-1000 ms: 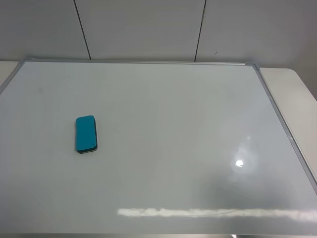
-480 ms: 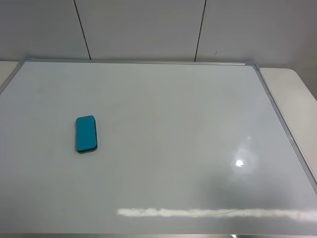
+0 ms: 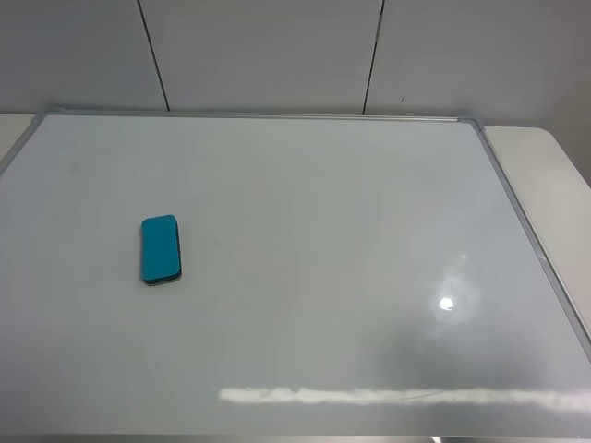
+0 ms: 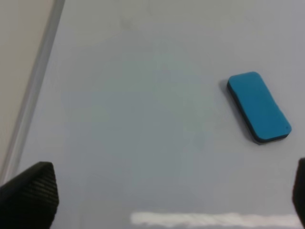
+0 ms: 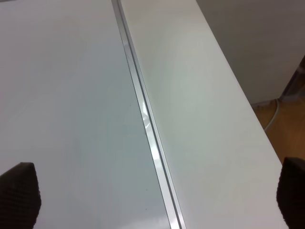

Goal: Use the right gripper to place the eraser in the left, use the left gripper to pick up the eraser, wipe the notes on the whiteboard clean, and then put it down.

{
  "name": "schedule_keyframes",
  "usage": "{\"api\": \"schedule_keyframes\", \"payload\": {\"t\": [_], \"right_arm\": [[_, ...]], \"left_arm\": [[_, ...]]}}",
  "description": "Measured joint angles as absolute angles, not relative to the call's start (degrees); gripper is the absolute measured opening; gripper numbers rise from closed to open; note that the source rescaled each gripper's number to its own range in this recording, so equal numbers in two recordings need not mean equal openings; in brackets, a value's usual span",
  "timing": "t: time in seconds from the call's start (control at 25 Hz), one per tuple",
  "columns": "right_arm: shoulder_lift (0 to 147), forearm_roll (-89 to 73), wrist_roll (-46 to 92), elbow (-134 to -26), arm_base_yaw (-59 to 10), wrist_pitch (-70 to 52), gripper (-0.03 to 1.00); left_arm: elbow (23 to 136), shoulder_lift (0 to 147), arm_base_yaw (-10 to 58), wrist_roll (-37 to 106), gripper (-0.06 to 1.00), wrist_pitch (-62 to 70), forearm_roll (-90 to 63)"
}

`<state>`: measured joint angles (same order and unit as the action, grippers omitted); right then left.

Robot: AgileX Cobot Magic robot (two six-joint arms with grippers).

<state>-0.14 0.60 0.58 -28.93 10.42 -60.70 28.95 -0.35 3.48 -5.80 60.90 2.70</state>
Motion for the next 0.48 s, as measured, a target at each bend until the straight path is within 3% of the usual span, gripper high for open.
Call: {"api": "schedule_keyframes", "payload": {"t": [0.48], "right_arm": [[-0.1,0.6,0.6,-28.9,10.4,-60.7,1.00]], "left_arm": [[29.0,-0.4,3.5,-5.8,1.00,60.9,2.7]]}}
